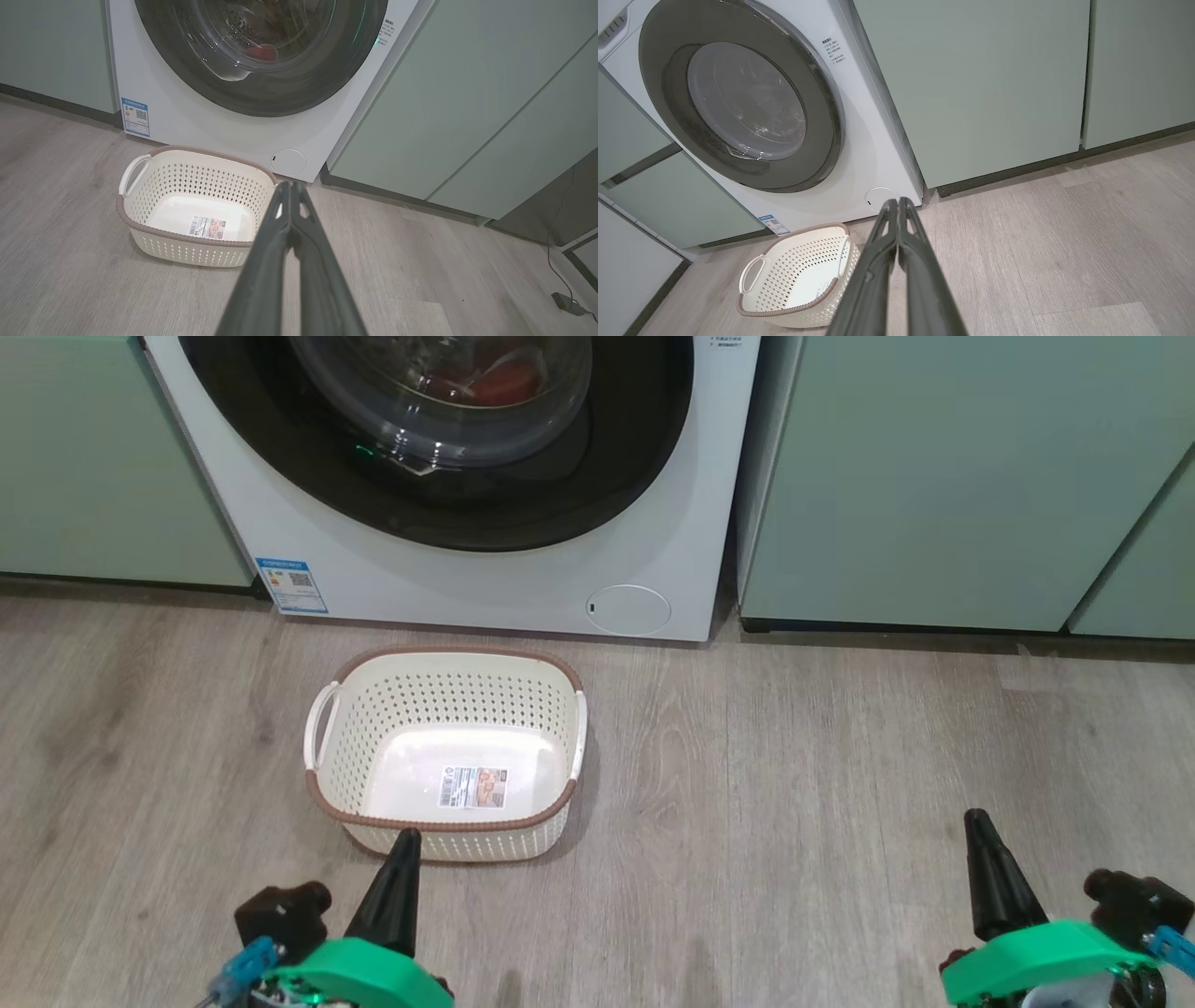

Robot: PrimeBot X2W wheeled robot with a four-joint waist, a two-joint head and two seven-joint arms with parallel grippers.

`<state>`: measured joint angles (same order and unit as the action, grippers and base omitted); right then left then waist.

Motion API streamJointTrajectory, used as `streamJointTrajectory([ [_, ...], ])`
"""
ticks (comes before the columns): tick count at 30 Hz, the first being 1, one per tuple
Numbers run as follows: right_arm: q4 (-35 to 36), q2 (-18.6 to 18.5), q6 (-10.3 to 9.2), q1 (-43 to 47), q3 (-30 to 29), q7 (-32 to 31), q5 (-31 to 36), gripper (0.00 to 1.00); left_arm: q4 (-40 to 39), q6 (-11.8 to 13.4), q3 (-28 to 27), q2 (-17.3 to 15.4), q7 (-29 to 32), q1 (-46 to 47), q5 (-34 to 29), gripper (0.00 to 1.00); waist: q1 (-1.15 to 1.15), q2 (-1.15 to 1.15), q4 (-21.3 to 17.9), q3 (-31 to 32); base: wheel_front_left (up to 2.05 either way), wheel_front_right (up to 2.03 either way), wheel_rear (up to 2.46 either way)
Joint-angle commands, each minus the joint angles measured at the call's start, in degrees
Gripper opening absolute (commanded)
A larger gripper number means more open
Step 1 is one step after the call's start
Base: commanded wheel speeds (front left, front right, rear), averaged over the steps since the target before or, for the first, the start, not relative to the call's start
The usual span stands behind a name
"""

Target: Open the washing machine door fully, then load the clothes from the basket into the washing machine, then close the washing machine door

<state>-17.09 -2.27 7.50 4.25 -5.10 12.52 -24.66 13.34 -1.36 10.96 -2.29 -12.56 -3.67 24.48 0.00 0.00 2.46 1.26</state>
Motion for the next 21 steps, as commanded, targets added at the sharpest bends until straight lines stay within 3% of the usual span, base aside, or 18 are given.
streamJointTrajectory([
  [1,2.0,-0.3,0.0,-2.4,-0.1,-0.5,-1.5,0.0,-1.7,-0.2,-1.0,-0.4,0.3,2.8,1.4,0.0,0.0,0.0,0.0,0.0,0.0,0.0,0.0],
  [21,2.2,-0.4,0.0,-3.9,-0.4,-4.0,-14.0,0.0,-1.2,-1.3,-3.4,-1.0,3.3,4.1,14.6,0.0,0.0,0.0,-0.5,-0.3,0.0,0.0,0.0],
])
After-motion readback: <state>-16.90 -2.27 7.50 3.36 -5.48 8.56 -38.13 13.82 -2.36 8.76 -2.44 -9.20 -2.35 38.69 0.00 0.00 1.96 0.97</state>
